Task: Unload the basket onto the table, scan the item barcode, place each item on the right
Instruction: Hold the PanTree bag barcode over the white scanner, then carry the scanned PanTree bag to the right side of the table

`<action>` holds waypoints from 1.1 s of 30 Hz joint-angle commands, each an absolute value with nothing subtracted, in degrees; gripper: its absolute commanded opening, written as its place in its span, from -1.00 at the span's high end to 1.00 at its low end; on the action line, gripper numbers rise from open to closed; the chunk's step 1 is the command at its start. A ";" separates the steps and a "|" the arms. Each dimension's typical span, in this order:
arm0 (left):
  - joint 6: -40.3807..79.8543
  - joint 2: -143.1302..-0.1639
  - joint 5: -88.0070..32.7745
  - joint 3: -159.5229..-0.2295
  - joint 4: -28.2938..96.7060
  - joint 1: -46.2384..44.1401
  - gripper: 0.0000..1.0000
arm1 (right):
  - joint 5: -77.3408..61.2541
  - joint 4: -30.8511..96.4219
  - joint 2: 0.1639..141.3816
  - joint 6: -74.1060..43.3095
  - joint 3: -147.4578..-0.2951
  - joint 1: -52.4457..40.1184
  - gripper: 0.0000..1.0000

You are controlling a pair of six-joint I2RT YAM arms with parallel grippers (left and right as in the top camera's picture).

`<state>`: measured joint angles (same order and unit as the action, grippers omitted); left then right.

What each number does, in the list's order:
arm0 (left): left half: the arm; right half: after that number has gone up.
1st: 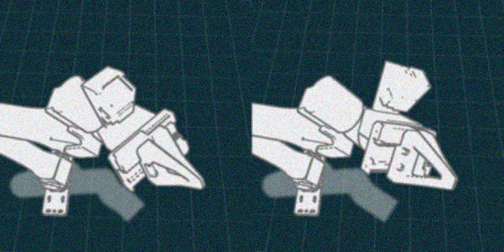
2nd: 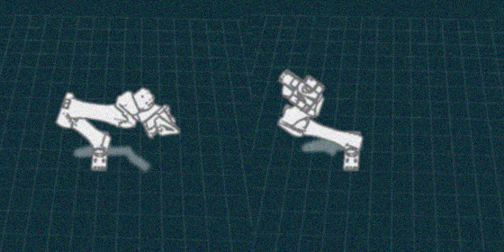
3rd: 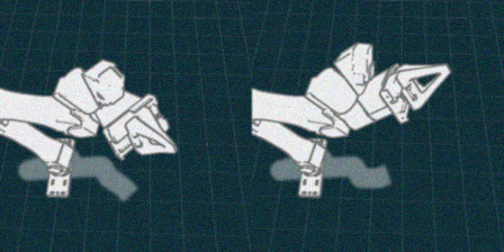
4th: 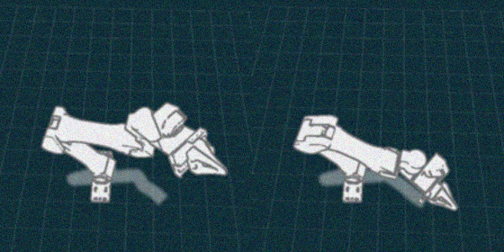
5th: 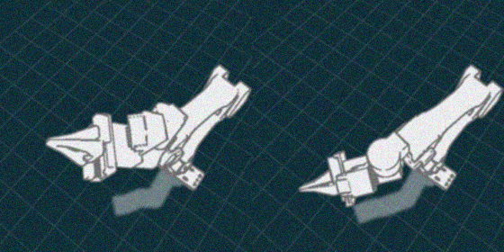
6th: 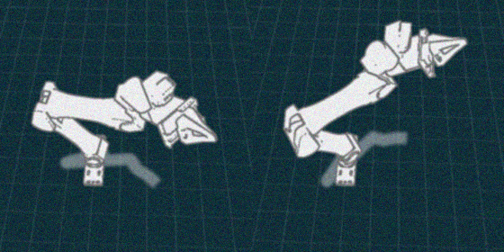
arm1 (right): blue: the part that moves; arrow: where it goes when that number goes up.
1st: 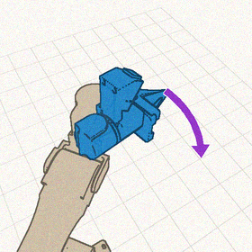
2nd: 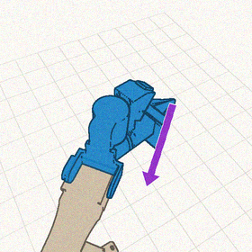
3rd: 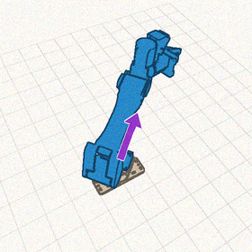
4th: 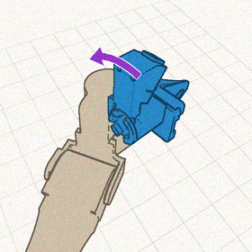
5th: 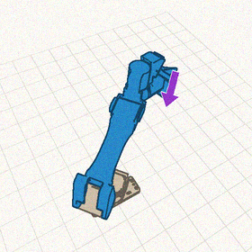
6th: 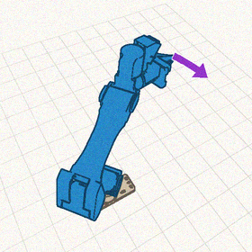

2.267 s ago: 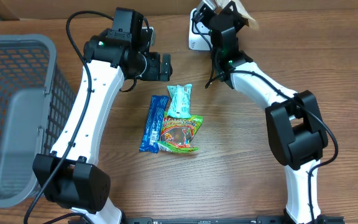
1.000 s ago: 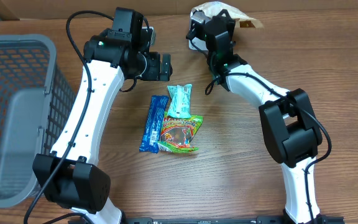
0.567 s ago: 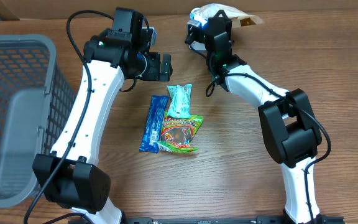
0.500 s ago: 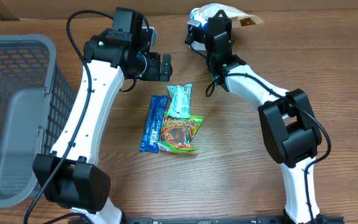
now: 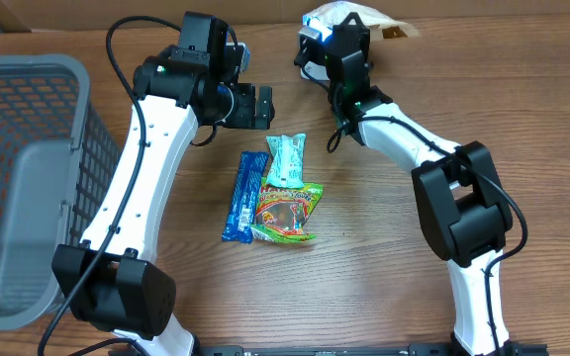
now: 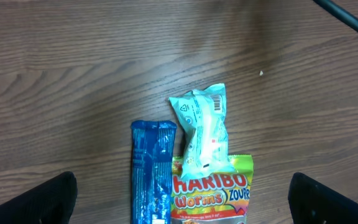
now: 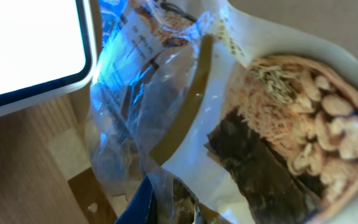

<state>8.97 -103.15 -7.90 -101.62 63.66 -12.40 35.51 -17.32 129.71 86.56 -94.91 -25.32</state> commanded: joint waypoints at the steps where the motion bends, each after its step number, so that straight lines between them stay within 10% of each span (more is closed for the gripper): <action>1: 8.12 -103.83 -8.36 -101.41 63.55 -12.73 -0.99 | 36.23 -7.55 120.38 77.58 -96.07 -25.82 0.92; 16: 8.12 -103.83 -8.38 -101.41 63.57 -12.73 -0.99 | -5.15 50.68 88.42 16.45 -96.09 -21.98 0.92; 23: 9.41 -103.83 -10.11 -101.38 64.25 -12.82 -1.00 | -26.72 72.34 85.27 8.95 -94.94 -1.80 0.92; 33: 8.14 -103.81 -10.37 -101.41 64.40 -12.86 -0.99 | -28.58 55.44 93.34 -4.64 -73.63 35.97 0.92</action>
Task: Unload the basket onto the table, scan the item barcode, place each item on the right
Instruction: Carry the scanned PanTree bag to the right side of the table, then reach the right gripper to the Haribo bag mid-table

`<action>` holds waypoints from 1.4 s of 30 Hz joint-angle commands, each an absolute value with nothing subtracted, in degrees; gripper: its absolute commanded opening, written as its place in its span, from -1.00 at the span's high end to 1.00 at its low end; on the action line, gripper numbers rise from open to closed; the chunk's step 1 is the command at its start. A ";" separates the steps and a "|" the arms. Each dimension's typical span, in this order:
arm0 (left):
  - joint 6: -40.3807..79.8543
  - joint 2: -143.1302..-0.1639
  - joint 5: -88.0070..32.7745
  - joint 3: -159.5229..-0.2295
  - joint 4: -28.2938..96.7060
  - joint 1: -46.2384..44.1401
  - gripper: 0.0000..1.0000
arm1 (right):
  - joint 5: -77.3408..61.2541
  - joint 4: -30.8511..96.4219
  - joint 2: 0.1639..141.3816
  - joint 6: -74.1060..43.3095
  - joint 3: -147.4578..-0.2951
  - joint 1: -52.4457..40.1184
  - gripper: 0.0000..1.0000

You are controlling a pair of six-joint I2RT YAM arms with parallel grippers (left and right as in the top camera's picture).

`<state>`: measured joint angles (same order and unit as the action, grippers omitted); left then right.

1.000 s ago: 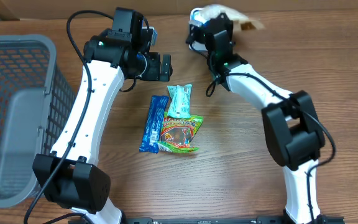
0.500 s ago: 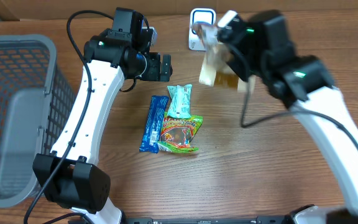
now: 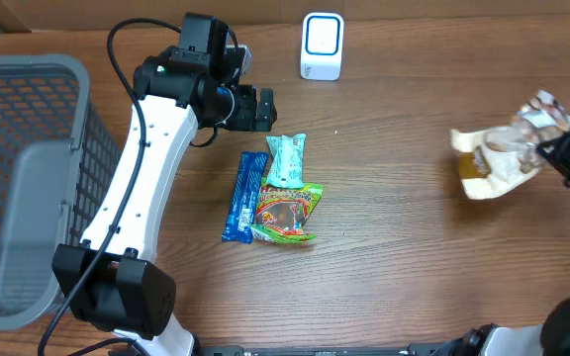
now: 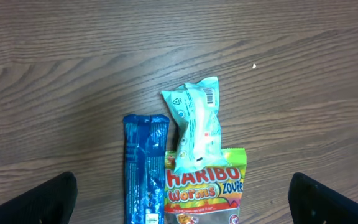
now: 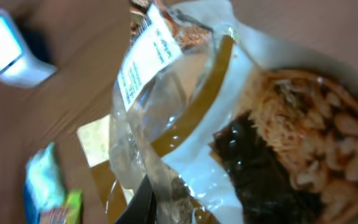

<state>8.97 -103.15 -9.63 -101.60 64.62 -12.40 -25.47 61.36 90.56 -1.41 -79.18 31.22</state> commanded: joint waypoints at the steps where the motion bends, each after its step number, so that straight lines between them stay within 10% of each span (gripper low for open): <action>1: 8.12 -103.81 -10.37 -101.41 64.64 -12.88 -1.00 | -27.59 50.57 95.70 -4.75 -70.57 38.04 0.92; 7: 8.12 -103.81 -10.37 -101.41 65.87 -12.88 -1.00 | -25.34 43.79 102.94 -7.53 -68.20 39.29 0.92; 8: 8.12 -103.81 -10.35 -101.41 65.95 -12.88 -0.99 | -25.10 43.86 103.24 -7.53 -68.20 39.29 0.74; 9: 8.10 -103.81 -10.33 -101.41 65.91 -12.88 -1.00 | -25.28 43.99 103.24 -7.57 -68.23 39.29 -0.10; 11: 7.73 -103.81 -10.07 -101.41 65.60 -12.88 -1.00 | -27.88 45.23 103.11 -7.57 -68.99 39.29 -0.83; 13: 6.87 -103.77 -9.98 -101.62 65.54 -12.88 -1.00 | -30.74 47.35 103.07 -7.53 -70.50 39.29 -0.96; 32: 17.39 -103.28 2.07 -124.14 88.99 -12.67 -1.00 | -35.44 68.73 85.69 -4.80 -83.59 10.09 -1.00; 42: 18.48 -103.77 3.62 -120.18 86.91 -12.67 -1.00 | -30.85 55.64 90.70 -27.66 -70.76 -14.96 -0.54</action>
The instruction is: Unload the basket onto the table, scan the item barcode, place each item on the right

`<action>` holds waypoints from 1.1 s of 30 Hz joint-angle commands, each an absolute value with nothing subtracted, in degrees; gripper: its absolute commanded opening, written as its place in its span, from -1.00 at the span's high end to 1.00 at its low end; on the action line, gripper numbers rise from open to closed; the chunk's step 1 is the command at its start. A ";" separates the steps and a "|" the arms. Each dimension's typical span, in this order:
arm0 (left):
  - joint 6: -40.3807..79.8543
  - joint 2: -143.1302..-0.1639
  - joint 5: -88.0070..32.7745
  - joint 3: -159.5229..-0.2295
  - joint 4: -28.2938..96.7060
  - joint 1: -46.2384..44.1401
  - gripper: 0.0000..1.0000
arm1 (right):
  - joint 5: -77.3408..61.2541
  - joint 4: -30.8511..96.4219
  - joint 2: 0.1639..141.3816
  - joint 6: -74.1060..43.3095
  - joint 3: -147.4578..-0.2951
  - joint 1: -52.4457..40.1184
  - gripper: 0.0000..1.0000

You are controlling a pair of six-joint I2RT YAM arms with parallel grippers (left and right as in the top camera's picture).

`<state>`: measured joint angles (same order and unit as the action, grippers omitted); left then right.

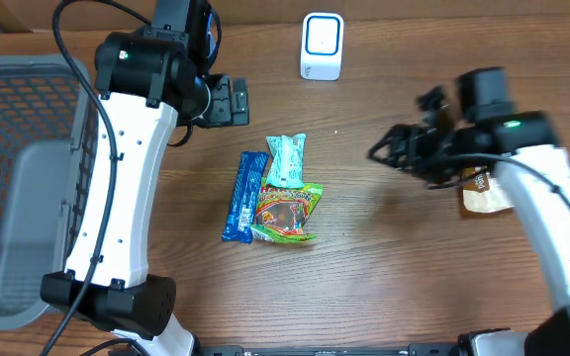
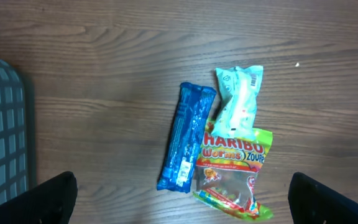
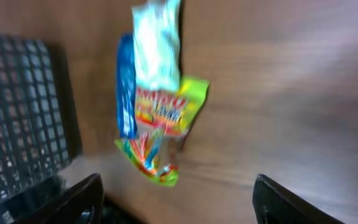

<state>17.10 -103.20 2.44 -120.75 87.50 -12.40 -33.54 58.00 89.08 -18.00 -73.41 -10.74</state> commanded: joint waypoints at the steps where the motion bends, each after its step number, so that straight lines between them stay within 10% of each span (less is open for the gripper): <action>1: 18.46 -103.83 3.66 -120.11 86.48 -12.64 -1.00 | -30.44 53.39 91.72 -30.13 -69.25 -17.82 -0.53; 18: 18.46 -103.83 3.60 -120.09 85.47 -12.67 -1.00 | -29.23 41.25 106.80 -41.32 -67.72 -37.95 -0.42; 25: 18.46 -103.83 3.57 -120.09 85.43 -12.67 -1.00 | -22.50 38.81 107.81 -45.23 -67.40 -38.04 0.00; 30: 18.46 -103.83 3.60 -120.09 85.21 -12.67 -1.00 | -23.00 39.79 107.81 -42.65 -67.72 -37.91 0.84; 33: 18.46 -103.83 3.57 -120.09 85.43 -12.67 -1.00 | -23.79 45.30 107.68 -38.15 -70.39 -36.64 0.92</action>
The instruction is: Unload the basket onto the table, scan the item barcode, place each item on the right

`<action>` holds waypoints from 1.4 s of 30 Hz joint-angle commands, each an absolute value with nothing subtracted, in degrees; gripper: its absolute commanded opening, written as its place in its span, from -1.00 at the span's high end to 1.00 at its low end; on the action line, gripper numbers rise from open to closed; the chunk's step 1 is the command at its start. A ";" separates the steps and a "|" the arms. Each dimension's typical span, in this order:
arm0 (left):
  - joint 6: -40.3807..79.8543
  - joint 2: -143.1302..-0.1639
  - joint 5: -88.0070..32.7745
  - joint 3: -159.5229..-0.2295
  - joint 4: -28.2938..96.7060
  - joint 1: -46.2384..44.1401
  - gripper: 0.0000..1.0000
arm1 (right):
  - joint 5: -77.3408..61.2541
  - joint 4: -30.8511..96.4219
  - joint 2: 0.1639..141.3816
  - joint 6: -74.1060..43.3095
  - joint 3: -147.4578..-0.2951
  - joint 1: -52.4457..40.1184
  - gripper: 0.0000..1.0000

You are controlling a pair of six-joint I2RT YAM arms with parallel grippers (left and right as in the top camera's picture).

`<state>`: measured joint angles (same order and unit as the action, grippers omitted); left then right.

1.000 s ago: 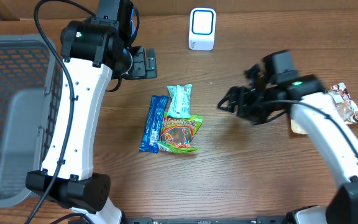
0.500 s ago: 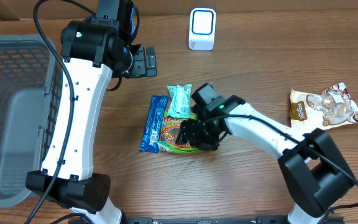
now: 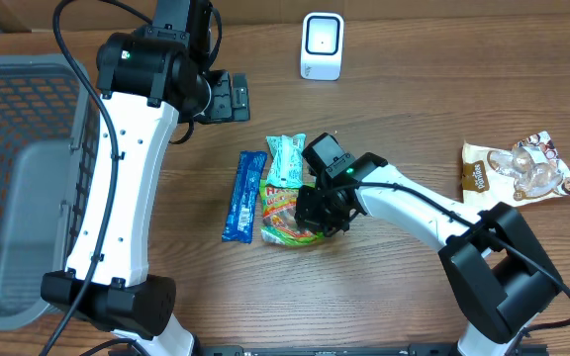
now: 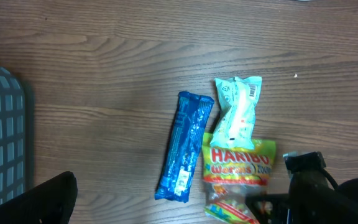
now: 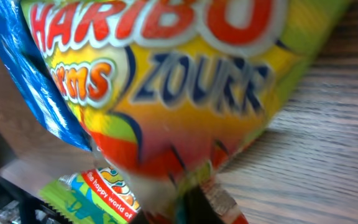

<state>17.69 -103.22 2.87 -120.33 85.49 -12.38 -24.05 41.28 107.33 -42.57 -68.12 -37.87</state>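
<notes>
A white barcode scanner [image 3: 322, 44] stands at the table's far edge. Three packets lie together mid-table: a blue bar [image 3: 243, 195], a teal packet [image 3: 287, 158] and a yellow-green Haribo bag [image 3: 281, 212]. My right gripper [image 3: 319, 212] is down at the Haribo bag's right edge. In the right wrist view the Haribo bag [image 5: 166, 74] fills the frame, and the right gripper [image 5: 191, 202] is shut on its edge. My left gripper [image 3: 228, 97] hangs open and high beyond the pile. In its own view the left gripper [image 4: 183, 190] looks down on the blue bar [image 4: 185, 146].
A grey mesh basket [image 3: 28, 178] fills the left side of the table. A clear snack bag of noodles and nuts [image 3: 518, 170] lies at the far right. Brown wooden tabletop [image 3: 394, 287] shows in front of the packets.
My right gripper was open above the table's right half, near the snack bag. Now it is at the pile, shut on the Haribo bag. The left arm has barely moved.
My right gripper first held the clear snack bag up against the scanner, then held it at the far right. Later the bag lay on the table and that gripper stood open. The left arm drew back toward the basket. Now the right gripper grips the Haribo bag.
</notes>
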 commanded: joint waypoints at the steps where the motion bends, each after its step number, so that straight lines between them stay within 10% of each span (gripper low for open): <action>1: 18.46 -103.83 3.57 -120.09 85.45 -12.67 -1.00 | -23.83 50.46 107.55 -36.97 -72.79 -35.57 0.92; 11: 18.46 -103.83 -2.02 -120.09 85.71 -12.80 -0.99 | -28.47 71.26 107.39 -32.51 -80.09 -29.36 0.80; 19: 18.46 -103.85 -4.60 -117.47 85.89 -13.23 -0.90 | -28.10 73.45 107.39 -19.42 -84.90 -15.97 0.24; 23: 18.46 -103.85 -11.22 -108.90 85.25 -16.10 -0.66 | -28.05 75.16 107.39 -17.28 -87.09 -11.27 -0.47; 42: 43.07 -103.85 -11.86 -66.70 51.07 -33.50 -0.43 | -25.28 75.35 107.39 -16.01 -87.02 -7.31 -0.48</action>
